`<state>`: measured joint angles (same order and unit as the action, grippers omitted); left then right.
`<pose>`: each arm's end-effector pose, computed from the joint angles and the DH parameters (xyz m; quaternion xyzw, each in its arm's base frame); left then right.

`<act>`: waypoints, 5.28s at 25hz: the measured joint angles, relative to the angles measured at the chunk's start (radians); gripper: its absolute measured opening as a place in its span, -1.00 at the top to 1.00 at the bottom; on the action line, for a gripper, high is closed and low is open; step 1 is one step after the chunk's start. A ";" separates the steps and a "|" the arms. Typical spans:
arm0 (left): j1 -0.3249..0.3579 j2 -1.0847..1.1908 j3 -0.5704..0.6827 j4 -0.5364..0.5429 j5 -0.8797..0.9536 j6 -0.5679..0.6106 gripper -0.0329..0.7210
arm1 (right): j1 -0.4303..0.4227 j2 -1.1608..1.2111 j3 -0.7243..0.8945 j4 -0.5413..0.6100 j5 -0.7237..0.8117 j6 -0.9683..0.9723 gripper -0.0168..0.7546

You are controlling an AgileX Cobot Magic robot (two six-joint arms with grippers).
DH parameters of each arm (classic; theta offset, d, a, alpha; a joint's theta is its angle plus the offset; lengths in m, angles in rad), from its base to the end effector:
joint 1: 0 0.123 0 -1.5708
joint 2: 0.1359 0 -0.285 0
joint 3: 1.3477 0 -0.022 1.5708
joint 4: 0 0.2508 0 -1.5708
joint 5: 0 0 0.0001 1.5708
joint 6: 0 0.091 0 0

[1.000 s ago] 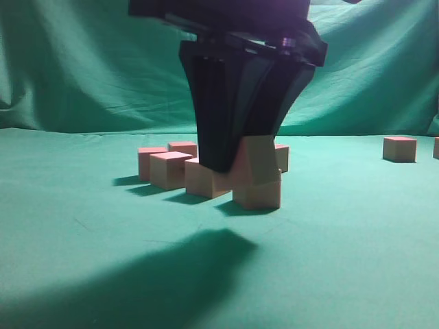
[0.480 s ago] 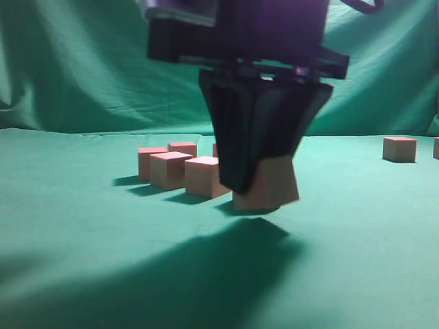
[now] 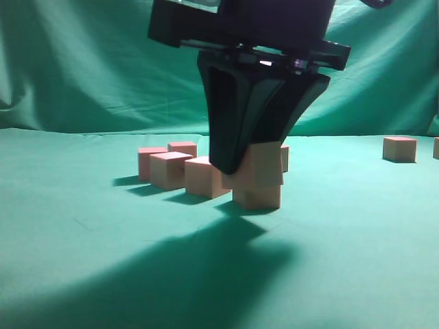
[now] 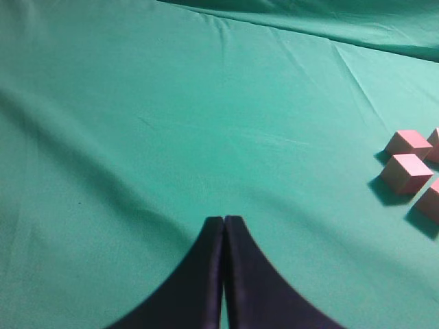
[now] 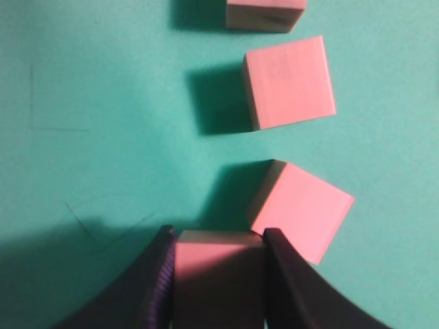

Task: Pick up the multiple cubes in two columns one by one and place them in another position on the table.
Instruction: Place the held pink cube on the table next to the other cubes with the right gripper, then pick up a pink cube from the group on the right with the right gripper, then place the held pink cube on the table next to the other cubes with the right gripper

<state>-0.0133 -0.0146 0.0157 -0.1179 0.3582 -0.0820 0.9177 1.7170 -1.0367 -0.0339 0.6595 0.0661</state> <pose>0.0526 -0.0045 0.1766 -0.0587 0.7935 -0.0785 0.6006 0.2008 0.2593 0.1884 -0.4183 0.8943 0.0639 0.1455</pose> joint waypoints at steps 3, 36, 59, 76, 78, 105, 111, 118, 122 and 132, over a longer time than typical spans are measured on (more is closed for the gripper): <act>0.000 0.000 0.000 0.000 0.000 0.000 0.91 | 0.000 0.000 0.009 -0.001 0.000 -0.002 0.26; 0.000 0.000 0.000 0.000 0.000 0.000 0.91 | 0.000 0.000 0.080 0.017 -0.103 -0.038 -0.19; 0.000 0.000 0.000 0.000 0.000 0.000 0.91 | -0.002 -0.168 -0.229 -0.183 0.325 0.238 -0.39; 0.000 0.000 0.000 0.000 0.000 0.000 0.91 | -0.650 -0.174 -0.315 -0.143 0.336 0.230 -0.39; 0.000 0.000 0.000 0.000 0.000 0.000 0.91 | -0.684 -0.128 -0.315 -0.138 0.284 0.198 -0.39; 0.000 0.000 0.000 0.000 0.000 0.000 0.91 | -0.703 0.490 -0.723 -0.105 0.263 0.052 -0.39; 0.000 0.000 0.000 0.000 0.000 0.000 0.91 | -0.703 0.510 -0.724 -0.100 0.267 0.052 0.12; 0.000 0.000 0.000 0.000 0.000 0.000 0.91 | -0.703 0.491 -0.724 -0.097 0.276 0.051 0.28; 0.000 0.000 0.000 0.000 0.000 0.000 0.91 | -0.703 0.384 -0.724 -0.052 0.311 0.049 0.28; 0.000 0.000 0.000 0.000 0.000 0.000 0.91 | -0.578 0.119 -0.724 0.205 0.567 -0.202 0.28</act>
<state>-0.0133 -0.0146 0.0157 -0.1179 0.3582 -0.0820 0.3396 1.8356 -1.7608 0.1710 1.2264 -0.1360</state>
